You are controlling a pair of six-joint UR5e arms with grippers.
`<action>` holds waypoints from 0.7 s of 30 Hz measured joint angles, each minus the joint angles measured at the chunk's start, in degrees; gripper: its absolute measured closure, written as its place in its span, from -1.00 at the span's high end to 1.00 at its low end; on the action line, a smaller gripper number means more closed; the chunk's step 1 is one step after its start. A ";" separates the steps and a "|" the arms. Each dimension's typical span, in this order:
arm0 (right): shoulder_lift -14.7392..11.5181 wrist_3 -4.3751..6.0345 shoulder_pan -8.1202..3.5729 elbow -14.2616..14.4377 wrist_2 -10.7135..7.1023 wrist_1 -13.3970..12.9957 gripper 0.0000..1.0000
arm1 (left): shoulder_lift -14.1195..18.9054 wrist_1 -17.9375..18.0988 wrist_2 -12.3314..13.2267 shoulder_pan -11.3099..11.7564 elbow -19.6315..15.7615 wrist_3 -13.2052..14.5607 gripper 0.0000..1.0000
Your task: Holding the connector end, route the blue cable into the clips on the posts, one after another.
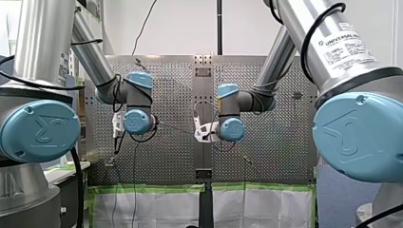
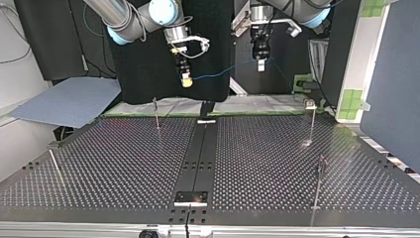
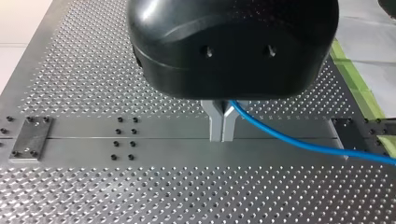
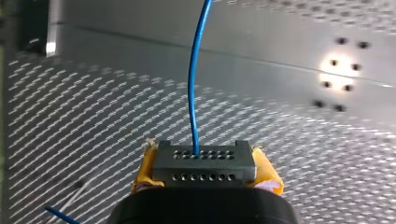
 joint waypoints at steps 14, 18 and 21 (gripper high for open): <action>-7.66 4.24 0.10 -3.87 -6.51 3.34 -1.00 | 6.96 -8.08 -0.66 1.59 4.39 0.48 -1.00; -9.82 4.24 0.16 -5.19 -7.35 5.39 -1.00 | 9.14 -10.38 -1.34 2.12 6.67 -0.19 -1.00; -10.37 4.45 0.15 -6.13 -7.99 6.27 -1.00 | 10.48 -12.13 -1.96 2.46 8.41 -0.41 -1.00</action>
